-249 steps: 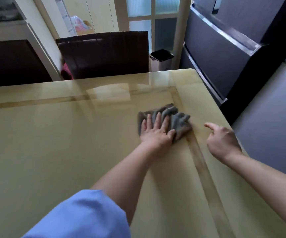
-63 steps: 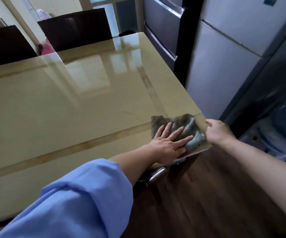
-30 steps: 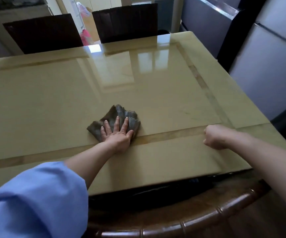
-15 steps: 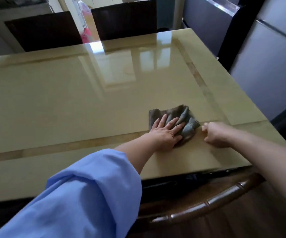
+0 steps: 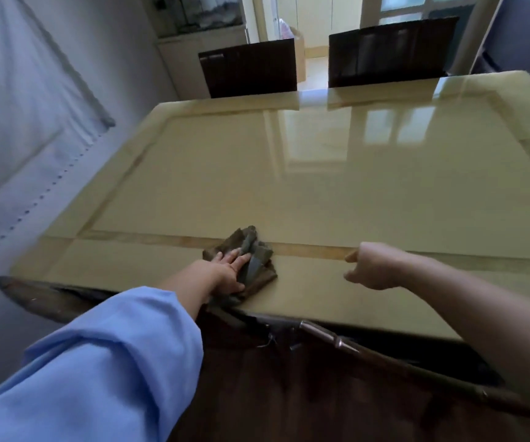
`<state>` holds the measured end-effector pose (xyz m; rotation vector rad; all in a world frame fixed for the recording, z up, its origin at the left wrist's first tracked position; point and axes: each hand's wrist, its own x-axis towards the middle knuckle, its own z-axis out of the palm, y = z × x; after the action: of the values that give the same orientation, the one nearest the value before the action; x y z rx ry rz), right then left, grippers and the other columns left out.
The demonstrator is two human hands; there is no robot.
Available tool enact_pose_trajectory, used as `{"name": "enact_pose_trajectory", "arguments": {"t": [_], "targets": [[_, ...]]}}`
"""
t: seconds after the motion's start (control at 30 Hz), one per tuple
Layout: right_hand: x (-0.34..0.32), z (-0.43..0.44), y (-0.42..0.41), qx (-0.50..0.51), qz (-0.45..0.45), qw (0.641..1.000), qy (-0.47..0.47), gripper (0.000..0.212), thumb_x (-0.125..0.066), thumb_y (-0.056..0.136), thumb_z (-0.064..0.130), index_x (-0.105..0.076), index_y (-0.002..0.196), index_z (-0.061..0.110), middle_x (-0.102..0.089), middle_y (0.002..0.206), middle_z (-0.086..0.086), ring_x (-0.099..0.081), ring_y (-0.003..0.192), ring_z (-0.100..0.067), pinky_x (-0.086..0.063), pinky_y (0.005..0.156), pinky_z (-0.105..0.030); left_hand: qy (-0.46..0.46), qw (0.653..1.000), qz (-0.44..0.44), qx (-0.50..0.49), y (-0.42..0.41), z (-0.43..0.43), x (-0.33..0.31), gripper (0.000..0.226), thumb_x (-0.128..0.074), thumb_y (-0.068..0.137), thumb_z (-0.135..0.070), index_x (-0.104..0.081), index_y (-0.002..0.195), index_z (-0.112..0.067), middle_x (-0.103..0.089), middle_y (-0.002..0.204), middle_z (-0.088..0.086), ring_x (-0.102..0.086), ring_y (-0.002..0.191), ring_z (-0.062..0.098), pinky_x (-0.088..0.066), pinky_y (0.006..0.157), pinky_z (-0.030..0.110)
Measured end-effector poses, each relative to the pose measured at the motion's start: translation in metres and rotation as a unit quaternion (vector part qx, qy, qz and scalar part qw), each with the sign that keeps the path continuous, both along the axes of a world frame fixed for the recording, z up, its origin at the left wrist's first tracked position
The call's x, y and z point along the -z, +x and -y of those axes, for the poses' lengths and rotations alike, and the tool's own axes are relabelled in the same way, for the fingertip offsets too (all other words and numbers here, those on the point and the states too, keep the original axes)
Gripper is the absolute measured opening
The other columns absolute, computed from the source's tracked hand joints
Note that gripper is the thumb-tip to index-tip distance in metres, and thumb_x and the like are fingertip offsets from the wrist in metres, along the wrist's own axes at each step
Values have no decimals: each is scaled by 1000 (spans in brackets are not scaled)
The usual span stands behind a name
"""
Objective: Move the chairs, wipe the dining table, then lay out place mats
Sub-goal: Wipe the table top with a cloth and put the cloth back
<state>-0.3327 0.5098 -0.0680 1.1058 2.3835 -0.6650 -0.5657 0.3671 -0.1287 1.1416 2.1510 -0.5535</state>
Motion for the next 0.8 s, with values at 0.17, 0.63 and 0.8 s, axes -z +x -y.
{"name": "enact_pose_trajectory", "arguments": {"t": [0.17, 0.63, 0.8], "targets": [[-11, 31, -42, -8, -45, 998, -40, 44, -55, 93, 31, -54, 133, 13, -59, 132, -6, -56, 118, -24, -46, 98, -28, 113, 993, -25, 33, -7, 1, -1, 61, -60, 87, -14, -30, 140, -24, -22, 149, 6, -30, 131, 36, -33, 108, 47], [-107, 23, 5, -1, -191, 981, 29, 70, -70, 80, 10, -41, 142, 25, -50, 138, -5, -47, 127, -23, -41, 99, -27, 328, 890, 314, -43, 89, -69, -138, 35, -52, 88, 4, -36, 114, -13, -59, 108, 14, -59, 99, 28, -55, 87, 41], [-154, 4, 110, 123, -163, 969, 137, 28, -59, 83, 14, -49, 60, 26, -54, 68, 5, -56, 75, -21, -39, 54, -26, 265, 900, 329, 106, 187, -115, -188, 37, -54, 86, -7, -39, 119, -16, -59, 116, 12, -58, 106, 29, -51, 94, 46]]}}
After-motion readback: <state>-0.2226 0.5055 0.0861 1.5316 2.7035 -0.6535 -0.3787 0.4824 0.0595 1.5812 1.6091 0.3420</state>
